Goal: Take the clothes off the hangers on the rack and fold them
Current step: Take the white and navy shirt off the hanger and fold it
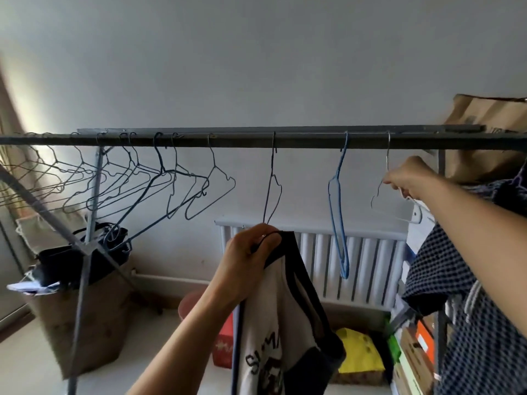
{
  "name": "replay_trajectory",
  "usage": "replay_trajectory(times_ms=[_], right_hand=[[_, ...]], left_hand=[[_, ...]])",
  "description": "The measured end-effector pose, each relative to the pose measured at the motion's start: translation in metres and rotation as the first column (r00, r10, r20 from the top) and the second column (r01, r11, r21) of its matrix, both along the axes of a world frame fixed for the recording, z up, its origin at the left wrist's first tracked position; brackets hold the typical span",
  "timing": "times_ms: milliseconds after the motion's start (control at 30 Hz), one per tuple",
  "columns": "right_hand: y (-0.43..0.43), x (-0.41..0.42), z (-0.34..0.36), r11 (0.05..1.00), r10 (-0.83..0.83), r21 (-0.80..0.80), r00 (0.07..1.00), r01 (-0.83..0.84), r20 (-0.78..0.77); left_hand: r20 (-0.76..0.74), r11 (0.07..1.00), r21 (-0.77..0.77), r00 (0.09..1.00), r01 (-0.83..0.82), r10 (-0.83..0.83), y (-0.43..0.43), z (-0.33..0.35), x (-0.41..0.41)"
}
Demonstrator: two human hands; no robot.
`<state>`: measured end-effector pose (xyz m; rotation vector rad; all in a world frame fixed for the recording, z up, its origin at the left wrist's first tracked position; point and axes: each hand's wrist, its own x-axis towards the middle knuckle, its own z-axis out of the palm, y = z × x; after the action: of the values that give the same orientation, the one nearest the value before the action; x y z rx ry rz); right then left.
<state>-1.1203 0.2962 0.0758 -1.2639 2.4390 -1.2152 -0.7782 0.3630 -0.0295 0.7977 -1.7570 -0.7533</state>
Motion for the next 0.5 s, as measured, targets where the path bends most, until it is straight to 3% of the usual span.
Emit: replay_trajectory(times_ms=[100,167,233,300,367,433,500], right_hand=[[0.01,0.013,-0.006,0.999,-0.042,0.001,0.995,0.042,-0.093],[0.022,0.028,-0.01,0.991,-0.1,0.059,0.946,0.124,-0.307],[0.035,0.05,-0.018,0.992,-0.109,-0.003,0.854,0.125,-0.509],[0.05,0.081,-0.028,0.984,-0.066,-0.173,0.8,-0.047,-0.596],[0.069,0.121,-0.043,0.887,0.063,-0.335,0.802,-0.317,-0.594],[0.093,0.171,-0.06,0.746,0.324,-0.388,0.804,-0.541,-0.498],[0.115,0.219,-0.074,0.646,0.61,-0.332,0.726,-0.688,-0.318]], left_hand=[[0.007,1.0,0.007,1.0,-0.012,0.012,0.006,0.001,0.013],[0.017,1.0,0.003,1.0,-0.021,0.021,0.007,0.001,0.022],[0.027,1.0,0.005,0.999,-0.019,0.019,0.008,0.002,0.032],[0.033,1.0,0.003,0.999,-0.016,0.016,0.009,0.004,0.042],[0.051,1.0,-0.01,0.999,-0.017,0.018,0.009,0.006,0.052],[0.065,1.0,-0.023,0.998,-0.01,0.011,0.011,0.008,0.063],[0.081,0.999,-0.046,0.997,0.006,-0.002,0.013,0.012,0.075]])
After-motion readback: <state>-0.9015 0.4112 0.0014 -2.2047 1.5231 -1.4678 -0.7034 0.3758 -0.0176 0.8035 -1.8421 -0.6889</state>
